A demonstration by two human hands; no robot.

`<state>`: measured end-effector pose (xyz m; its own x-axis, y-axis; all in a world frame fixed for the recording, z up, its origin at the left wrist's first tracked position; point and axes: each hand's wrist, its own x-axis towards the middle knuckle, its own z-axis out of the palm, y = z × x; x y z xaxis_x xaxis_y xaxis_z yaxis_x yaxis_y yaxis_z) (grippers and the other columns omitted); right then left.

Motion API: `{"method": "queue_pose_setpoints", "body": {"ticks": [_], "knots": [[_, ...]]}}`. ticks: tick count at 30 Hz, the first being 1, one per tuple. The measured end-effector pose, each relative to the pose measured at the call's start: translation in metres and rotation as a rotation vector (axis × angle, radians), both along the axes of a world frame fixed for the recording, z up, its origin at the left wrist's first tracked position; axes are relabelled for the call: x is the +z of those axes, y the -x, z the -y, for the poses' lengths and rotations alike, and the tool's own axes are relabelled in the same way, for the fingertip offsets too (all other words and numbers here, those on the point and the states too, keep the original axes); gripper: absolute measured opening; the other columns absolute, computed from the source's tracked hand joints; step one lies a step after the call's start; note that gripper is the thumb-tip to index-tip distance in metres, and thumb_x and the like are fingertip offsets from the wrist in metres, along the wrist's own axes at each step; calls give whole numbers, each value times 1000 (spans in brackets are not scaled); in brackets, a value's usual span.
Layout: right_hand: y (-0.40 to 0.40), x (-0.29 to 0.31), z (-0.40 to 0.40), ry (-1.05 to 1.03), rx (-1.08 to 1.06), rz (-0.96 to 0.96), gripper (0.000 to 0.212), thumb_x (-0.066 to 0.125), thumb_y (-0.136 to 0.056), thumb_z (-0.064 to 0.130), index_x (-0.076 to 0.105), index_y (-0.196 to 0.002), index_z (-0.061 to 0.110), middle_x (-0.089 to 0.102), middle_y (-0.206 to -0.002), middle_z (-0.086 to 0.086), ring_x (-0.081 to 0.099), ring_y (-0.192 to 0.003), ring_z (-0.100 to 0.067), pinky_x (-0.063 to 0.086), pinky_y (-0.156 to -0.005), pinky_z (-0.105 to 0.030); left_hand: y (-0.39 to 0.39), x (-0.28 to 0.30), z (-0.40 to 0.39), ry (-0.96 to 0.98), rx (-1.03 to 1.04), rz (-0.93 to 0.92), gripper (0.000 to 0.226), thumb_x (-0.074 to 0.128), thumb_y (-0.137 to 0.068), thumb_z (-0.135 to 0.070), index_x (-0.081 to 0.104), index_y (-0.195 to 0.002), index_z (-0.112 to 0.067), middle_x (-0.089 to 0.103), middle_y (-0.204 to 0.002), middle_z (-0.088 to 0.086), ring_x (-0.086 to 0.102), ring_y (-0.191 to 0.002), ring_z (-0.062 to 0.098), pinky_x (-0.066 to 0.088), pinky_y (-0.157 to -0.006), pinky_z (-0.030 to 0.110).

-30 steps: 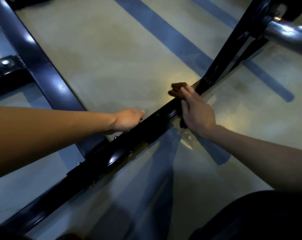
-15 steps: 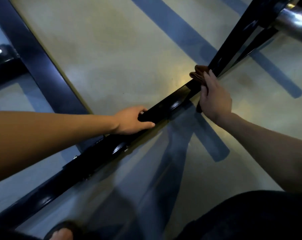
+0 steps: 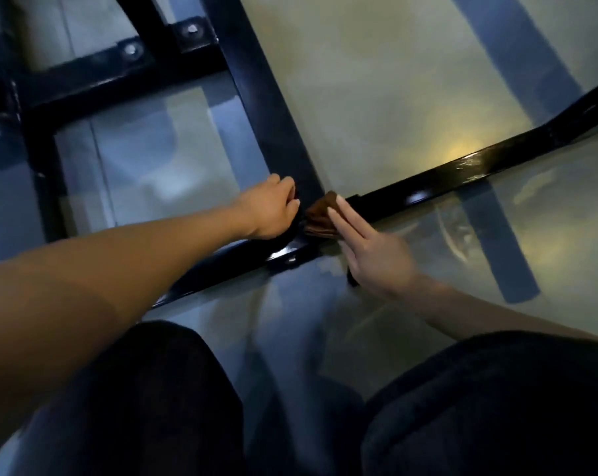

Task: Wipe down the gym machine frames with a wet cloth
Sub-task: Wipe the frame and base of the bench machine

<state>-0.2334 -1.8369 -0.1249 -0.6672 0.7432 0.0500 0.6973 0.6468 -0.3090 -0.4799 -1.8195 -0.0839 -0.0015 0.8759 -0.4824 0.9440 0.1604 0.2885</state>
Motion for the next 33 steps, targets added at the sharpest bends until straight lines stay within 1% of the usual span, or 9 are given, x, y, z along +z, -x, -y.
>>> {"method": "queue_pose_setpoints", "body": {"ticks": [3,7,11,16,19,25,29,31,33], "knots": [[32,-4,27,-112,88,-14,54,44,-102,30,47,-156,21,34,-167,3,68,-60,-32,53,-49,-37,35,-8,42,-9,150,124,43,38,-107,-49,55,-119,-11,62,-120,18,60,-111,36,46,-94,42],[79,0,65,-87,238,53,60,42,-103,32,34,-162,26,22,-172,6,65,-64,-30,54,-53,-38,90,13,107,114,212,70,67,16,-107,-58,68,-112,-15,65,-130,19,59,-121,38,45,-102,42],[80,12,62,-162,379,162,64,34,-98,28,32,-162,28,22,-171,8,54,-86,-30,51,-59,-34,100,22,158,68,246,-29,61,17,-110,-48,65,-98,-12,62,-129,28,57,-119,45,43,-94,41],[12,5,15,-239,24,180,60,53,-101,15,39,-158,26,36,-166,3,49,-105,-41,45,-92,-48,87,-2,168,-146,435,-30,55,26,-108,-37,66,-86,-5,67,-107,32,61,-98,48,47,-87,46],[17,4,14,-225,-42,178,55,53,-104,16,43,-157,24,39,-165,1,44,-117,-43,42,-98,-53,88,-11,172,-199,430,-22,49,27,-107,-37,56,-78,-11,68,-103,30,61,-94,48,49,-86,47],[106,2,41,-254,446,184,56,58,-103,26,42,-157,19,36,-166,-5,38,-142,-45,40,-110,-61,101,-13,183,-191,551,125,60,20,-108,-38,69,-101,-5,69,-114,26,61,-105,45,47,-98,47],[171,-1,54,-256,721,171,57,53,-105,26,38,-158,11,33,-166,-14,38,-148,-38,38,-117,-54,143,-14,238,-434,731,-1,63,18,-105,-35,74,-108,-7,72,-115,18,56,-122,37,20,-123,46],[202,-1,69,-241,758,123,55,52,-106,26,40,-157,9,36,-164,-16,43,-145,-37,43,-114,-51,169,-17,266,-498,889,-61,56,22,-106,-34,69,-126,-13,55,-148,13,31,-148,33,3,-127,45],[232,-3,89,-260,791,83,53,45,-108,30,41,-157,9,37,-164,-17,45,-143,-36,44,-112,-49,191,-24,286,-475,1056,-109,50,27,-107,-35,55,-145,-19,24,-167,11,5,-157,34,-8,-125,46]]}}
